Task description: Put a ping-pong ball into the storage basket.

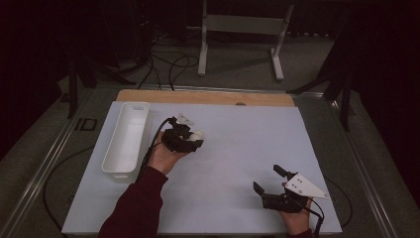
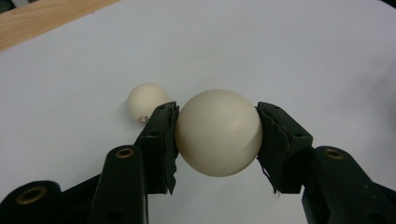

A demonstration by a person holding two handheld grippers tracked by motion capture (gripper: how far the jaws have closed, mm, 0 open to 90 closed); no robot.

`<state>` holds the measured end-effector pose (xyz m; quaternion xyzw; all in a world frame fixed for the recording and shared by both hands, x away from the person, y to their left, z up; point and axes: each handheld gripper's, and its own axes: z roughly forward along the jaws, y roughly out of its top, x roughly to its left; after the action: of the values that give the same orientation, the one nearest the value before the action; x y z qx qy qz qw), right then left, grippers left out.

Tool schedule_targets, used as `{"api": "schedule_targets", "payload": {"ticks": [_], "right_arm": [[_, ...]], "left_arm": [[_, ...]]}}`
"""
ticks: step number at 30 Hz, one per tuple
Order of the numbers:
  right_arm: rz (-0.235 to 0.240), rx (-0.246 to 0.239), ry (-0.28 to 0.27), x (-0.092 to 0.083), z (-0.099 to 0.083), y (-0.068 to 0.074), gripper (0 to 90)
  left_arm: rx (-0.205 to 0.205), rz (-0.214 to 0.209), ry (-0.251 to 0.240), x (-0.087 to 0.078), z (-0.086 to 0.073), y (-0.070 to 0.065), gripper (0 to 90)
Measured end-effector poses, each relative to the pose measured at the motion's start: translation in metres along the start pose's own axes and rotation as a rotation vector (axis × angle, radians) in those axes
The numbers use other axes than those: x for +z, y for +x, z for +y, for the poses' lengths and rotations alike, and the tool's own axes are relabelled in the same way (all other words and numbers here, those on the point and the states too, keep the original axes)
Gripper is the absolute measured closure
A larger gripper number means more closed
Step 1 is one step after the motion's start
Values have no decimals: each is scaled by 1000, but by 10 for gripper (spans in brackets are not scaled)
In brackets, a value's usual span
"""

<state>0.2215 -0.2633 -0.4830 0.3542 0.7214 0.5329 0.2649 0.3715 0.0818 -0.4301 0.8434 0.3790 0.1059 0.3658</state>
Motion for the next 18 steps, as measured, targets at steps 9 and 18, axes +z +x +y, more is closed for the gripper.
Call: {"api": "schedule_targets", "payload": {"ticks": [9,18], "right_arm": [[-1,-1,-1,0,0,0,81],[-1,-1,-2,0,0,0,81]], "left_arm": [[-3,-6,-8,-8,2,1,512],[-9,-11,-15,-14,2,4,512]]}}
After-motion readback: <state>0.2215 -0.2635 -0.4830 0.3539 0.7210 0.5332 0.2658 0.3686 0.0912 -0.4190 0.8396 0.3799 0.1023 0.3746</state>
